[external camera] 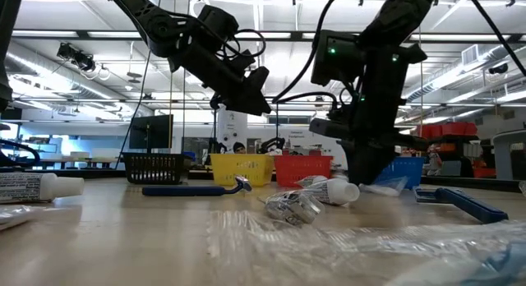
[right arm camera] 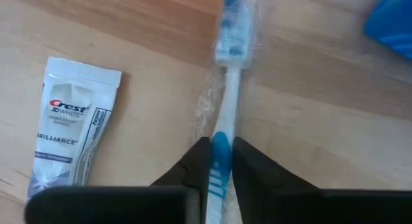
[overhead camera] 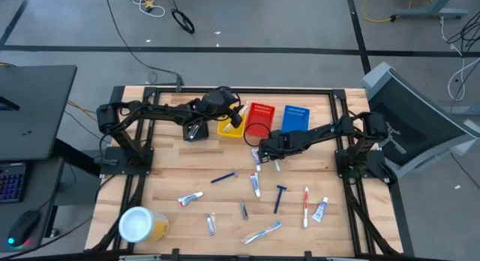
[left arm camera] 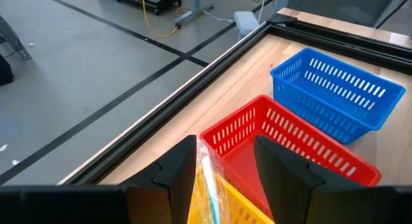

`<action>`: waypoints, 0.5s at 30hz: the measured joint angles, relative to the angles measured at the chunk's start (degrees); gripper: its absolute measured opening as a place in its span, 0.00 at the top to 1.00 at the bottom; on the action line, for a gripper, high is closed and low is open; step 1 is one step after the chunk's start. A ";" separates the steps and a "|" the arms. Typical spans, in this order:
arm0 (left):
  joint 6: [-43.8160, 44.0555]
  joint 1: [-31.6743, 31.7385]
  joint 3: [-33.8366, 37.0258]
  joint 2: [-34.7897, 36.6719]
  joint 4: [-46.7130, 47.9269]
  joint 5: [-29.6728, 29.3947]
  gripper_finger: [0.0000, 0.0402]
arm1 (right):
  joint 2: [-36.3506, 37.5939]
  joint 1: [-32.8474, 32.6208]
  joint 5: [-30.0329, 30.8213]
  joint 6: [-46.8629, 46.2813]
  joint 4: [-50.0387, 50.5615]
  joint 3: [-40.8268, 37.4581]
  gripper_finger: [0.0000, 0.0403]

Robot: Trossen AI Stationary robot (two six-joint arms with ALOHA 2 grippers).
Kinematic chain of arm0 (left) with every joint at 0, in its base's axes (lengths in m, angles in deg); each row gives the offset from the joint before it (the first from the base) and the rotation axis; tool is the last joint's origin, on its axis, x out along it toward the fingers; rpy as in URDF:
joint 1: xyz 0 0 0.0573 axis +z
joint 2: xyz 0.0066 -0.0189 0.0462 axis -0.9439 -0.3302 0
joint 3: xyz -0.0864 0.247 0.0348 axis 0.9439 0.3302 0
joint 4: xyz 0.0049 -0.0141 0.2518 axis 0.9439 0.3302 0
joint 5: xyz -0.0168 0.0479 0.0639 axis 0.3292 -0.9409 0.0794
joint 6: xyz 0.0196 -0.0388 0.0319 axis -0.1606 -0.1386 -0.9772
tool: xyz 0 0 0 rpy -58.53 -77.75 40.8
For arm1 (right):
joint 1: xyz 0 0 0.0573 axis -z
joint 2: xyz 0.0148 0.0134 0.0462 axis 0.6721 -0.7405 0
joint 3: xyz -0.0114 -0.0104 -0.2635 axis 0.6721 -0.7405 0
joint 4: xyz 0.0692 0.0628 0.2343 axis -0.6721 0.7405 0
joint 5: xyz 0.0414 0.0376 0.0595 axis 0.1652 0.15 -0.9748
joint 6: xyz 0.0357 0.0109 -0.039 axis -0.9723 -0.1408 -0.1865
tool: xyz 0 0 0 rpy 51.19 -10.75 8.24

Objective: Pick & Place Travel size toiletries
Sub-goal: Put the blue toothbrush into the yellow bin

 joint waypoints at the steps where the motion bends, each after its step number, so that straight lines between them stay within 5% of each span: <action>1: -0.02 0.00 0.00 0.00 0.00 -0.02 0.59 | -0.01 0.00 -0.09 0.00 -0.04 0.00 0.87; 15: 0.06 0.00 0.00 0.00 -0.12 0.02 0.59 | 8.42 -2.58 2.06 -4.39 11.13 -0.42 0.89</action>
